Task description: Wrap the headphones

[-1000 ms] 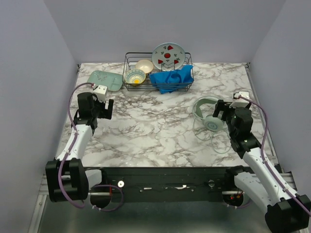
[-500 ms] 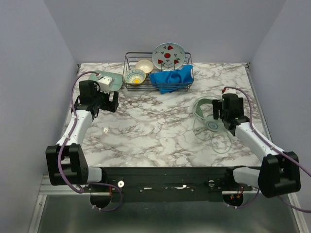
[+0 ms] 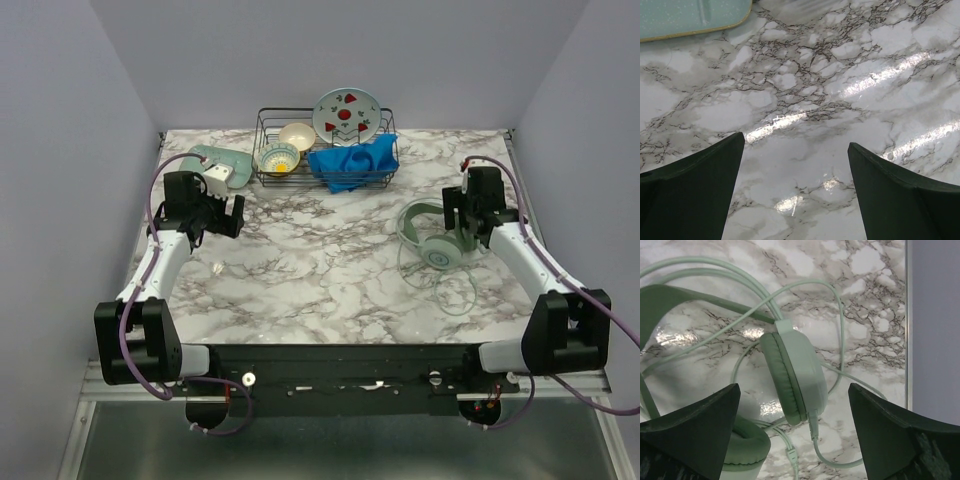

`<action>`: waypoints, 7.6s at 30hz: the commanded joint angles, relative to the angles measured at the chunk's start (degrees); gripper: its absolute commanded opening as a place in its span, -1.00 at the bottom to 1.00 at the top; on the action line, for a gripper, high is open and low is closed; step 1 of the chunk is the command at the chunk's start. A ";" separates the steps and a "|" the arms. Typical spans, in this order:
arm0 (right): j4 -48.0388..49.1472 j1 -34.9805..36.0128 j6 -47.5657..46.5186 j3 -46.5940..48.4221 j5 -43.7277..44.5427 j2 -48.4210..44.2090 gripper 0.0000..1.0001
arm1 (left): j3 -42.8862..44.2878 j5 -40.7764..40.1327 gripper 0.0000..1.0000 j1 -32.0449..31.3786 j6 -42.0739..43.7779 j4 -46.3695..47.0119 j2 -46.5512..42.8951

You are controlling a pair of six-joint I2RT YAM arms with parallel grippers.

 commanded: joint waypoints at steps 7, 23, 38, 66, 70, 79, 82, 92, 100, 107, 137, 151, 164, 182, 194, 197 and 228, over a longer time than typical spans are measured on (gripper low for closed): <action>-5.58 -4.23 -2.81 2.94 -3.46 12.21 0.80 | 0.22 0.74 0.98 -0.35 0.04 -0.78 -1.41; -3.40 1.47 -8.35 2.68 1.10 9.25 -0.99 | 3.64 2.49 0.87 -0.43 -0.14 -4.55 -3.95; -5.85 39.79 -4.93 18.11 14.65 7.73 -0.99 | 17.36 7.70 0.93 -8.24 -1.45 -18.71 -5.36; 2.06 51.32 -5.10 29.22 7.18 13.98 -0.99 | 9.72 -7.53 0.50 -17.22 -0.93 -8.69 -0.62; 3.64 51.32 -5.45 27.91 6.21 13.45 -0.99 | 9.54 -4.89 -0.48 -17.22 -1.19 -9.39 -1.58; 6.63 51.32 -6.25 26.06 2.27 11.61 0.24 | 11.12 -5.76 -1.00 -17.22 0.38 -11.05 -6.68; 8.65 51.32 -7.56 23.34 -1.07 8.20 0.79 | 12.09 -7.17 -1.00 -17.22 2.84 -11.94 -6.86; 18.67 50.80 -14.51 7.08 -21.29 -10.96 1.00 | 19.03 -4.01 -1.00 -17.31 17.78 -20.37 -7.47; 18.67 43.24 -15.11 1.45 -29.55 -15.55 0.84 | 24.83 5.30 -1.00 -17.48 29.48 -31.27 -7.74; 18.32 43.06 -21.54 1.35 -29.74 -10.38 0.78 | 26.32 8.73 -1.00 -18.54 32.38 -34.88 -7.91; 25.53 43.15 -16.62 -7.24 -34.65 -27.76 -0.99 | 30.98 -13.42 -1.00 -9.84 -1.80 -12.47 8.34; 26.41 42.88 -11.52 -24.75 -8.43 -34.37 0.50 | 40.91 -9.02 -1.00 -6.15 -12.44 -11.05 0.88; 15.42 42.97 -9.94 -14.56 7.47 -24.43 1.00 | 49.53 -9.37 -1.00 -6.23 -13.50 -16.60 -5.28; 56.71 47.36 -4.05 -13.14 -10.15 -0.80 1.00 | 59.20 -5.86 -1.00 -6.23 -16.39 -21.69 -5.36; 66.31 45.34 1.39 -12.88 -8.81 9.93 0.09 | 62.98 -4.80 -1.00 -6.15 -17.36 -23.19 -5.10; 66.05 45.26 2.01 -12.36 -8.64 11.52 -0.57 | 63.24 -4.54 -1.00 -6.06 -17.71 -23.19 -4.66; -9.82 49.74 -22.93 27.63 34.17 1.41 -0.99 | 26.60 -46.46 -1.00 -33.12 19.90 1.51 6.15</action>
